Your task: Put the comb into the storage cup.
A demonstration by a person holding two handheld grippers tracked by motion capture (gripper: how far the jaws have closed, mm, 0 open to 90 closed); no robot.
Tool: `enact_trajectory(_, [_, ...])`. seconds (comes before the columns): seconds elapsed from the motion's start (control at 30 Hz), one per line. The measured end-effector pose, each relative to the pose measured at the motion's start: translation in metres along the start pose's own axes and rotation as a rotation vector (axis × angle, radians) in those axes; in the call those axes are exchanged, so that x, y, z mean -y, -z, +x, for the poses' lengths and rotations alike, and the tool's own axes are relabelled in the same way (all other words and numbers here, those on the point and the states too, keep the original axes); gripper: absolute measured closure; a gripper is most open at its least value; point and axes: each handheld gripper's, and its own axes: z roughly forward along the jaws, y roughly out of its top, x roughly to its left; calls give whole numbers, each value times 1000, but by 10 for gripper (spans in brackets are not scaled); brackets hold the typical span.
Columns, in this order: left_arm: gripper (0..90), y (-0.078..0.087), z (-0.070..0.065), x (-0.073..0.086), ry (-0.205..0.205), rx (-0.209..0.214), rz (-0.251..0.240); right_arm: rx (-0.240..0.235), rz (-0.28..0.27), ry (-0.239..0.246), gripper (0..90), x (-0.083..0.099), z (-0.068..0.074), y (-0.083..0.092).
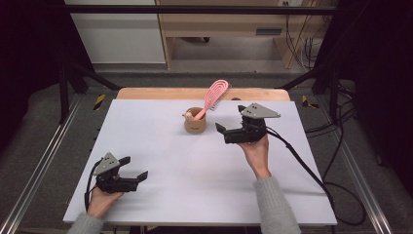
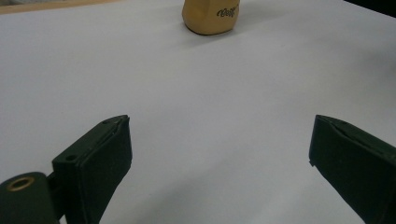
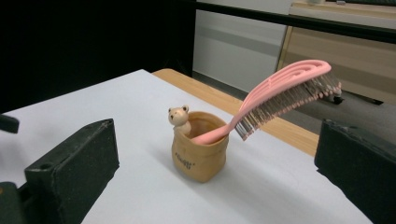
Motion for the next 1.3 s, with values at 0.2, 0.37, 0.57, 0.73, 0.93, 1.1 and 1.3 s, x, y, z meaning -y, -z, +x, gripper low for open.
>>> enact_trajectory(0.2, [60, 0, 0, 0, 1, 0, -1, -24, -1, -7, 2, 13, -1, 15])
enact_trajectory(0.37, [60, 0, 0, 0, -2, 0, 1, -37, 3, -2, 2, 26, -2, 27])
enact_trajectory(0.57, [60, -1, 0, 0, -3, 0, 4, -55, 23, 1, 3, 40, -3, 36])
enact_trajectory(0.73, [60, -1, 0, 0, -4, 0, 7, -75, 47, -13, 3, 55, -5, 42])
enact_trajectory(0.93, [60, -1, 0, 1, -4, 0, 7, -83, 66, -18, 2, 73, -7, 47])
enact_trajectory(1.1, [60, -1, -1, 0, -6, -1, 6, -92, 79, -20, 3, 87, -10, 53])
enact_trajectory(1.3, [59, -1, -1, 1, -7, 0, 7, -92, 85, -38, 3, 103, -14, 63])
